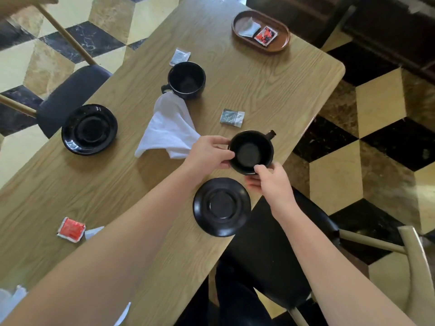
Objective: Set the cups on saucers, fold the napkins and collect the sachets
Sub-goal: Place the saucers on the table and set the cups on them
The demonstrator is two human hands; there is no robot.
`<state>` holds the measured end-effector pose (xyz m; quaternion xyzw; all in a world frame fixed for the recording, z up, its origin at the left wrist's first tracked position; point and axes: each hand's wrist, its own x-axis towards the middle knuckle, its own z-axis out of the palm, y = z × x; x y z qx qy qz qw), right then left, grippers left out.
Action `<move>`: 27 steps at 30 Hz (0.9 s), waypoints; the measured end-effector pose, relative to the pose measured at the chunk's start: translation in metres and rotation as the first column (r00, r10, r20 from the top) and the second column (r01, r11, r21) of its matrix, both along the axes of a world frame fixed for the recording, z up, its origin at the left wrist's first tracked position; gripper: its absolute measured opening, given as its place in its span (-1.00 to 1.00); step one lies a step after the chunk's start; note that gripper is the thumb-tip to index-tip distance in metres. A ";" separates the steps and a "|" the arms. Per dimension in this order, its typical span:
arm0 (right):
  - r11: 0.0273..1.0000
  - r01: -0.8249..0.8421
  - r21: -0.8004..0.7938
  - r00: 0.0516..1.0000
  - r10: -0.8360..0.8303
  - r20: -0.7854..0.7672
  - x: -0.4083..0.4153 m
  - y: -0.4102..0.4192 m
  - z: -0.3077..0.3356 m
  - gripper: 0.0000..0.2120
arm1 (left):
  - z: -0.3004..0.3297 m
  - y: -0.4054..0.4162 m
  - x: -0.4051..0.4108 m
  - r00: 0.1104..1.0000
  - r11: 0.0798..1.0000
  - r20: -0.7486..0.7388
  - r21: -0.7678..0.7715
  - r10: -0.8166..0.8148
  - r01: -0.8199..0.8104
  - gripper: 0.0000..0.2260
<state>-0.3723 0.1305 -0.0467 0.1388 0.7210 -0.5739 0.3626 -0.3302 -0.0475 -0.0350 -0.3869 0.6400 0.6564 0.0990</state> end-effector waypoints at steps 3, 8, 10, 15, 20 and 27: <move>0.995 -0.098 0.015 0.995 0.097 0.036 0.026 0.007 0.008 -0.83 | 0.002 0.008 0.036 0.998 0.996 0.043 -0.083 0.044 -0.041 -0.74; 0.977 -0.207 0.045 0.970 0.200 0.136 0.072 0.016 0.007 -0.94 | -0.003 0.031 0.096 0.985 0.982 0.126 -0.157 0.121 -0.100 -0.72; 0.967 -0.245 0.062 0.961 0.234 0.148 0.083 0.020 0.002 -0.93 | -0.008 0.038 0.112 0.972 0.976 0.155 -0.159 0.177 -0.152 -0.71; 0.952 -0.301 0.062 0.944 0.288 0.159 0.097 0.024 -0.005 -0.87 | -0.016 0.042 0.130 0.956 0.971 0.201 -0.146 0.215 -0.188 -0.70; 0.948 -0.310 0.070 0.937 0.293 0.188 0.098 0.024 -0.009 -0.87 | -0.018 0.044 0.135 0.957 0.975 0.204 -0.133 0.205 -0.180 -0.70; 0.945 -0.318 0.079 0.933 0.297 0.202 0.094 0.023 -0.016 -0.86 | -0.020 0.041 0.133 0.960 0.977 0.194 -0.104 0.203 -0.185 -0.71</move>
